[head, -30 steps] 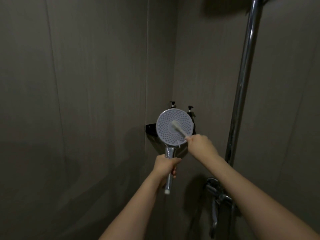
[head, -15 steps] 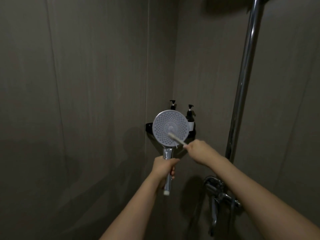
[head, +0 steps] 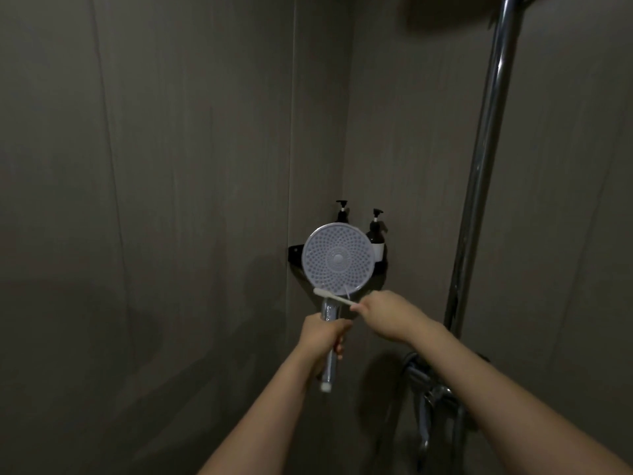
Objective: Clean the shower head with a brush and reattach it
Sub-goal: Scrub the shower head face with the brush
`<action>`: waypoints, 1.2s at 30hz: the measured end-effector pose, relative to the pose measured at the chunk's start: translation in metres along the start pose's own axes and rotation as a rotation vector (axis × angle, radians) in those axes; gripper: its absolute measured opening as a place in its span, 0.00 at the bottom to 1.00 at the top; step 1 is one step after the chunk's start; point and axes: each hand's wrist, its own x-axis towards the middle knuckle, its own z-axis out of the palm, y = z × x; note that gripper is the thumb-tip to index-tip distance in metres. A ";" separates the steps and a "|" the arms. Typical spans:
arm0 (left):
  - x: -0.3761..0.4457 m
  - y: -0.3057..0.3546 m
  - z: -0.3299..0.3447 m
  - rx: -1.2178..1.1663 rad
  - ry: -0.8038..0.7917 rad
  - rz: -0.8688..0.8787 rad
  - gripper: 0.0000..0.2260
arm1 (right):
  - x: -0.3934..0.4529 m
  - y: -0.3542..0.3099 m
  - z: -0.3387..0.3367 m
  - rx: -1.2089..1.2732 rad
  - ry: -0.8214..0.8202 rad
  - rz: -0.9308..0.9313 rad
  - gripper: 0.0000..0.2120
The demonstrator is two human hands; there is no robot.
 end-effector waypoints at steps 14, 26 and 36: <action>0.003 0.002 0.004 0.019 -0.024 0.018 0.12 | 0.003 0.001 -0.004 0.130 -0.089 -0.035 0.16; 0.002 0.004 0.008 0.028 -0.015 -0.005 0.12 | 0.010 -0.007 -0.030 0.005 0.063 -0.009 0.16; -0.002 0.004 0.011 0.013 -0.049 -0.016 0.11 | 0.021 -0.013 -0.040 0.043 0.189 0.007 0.18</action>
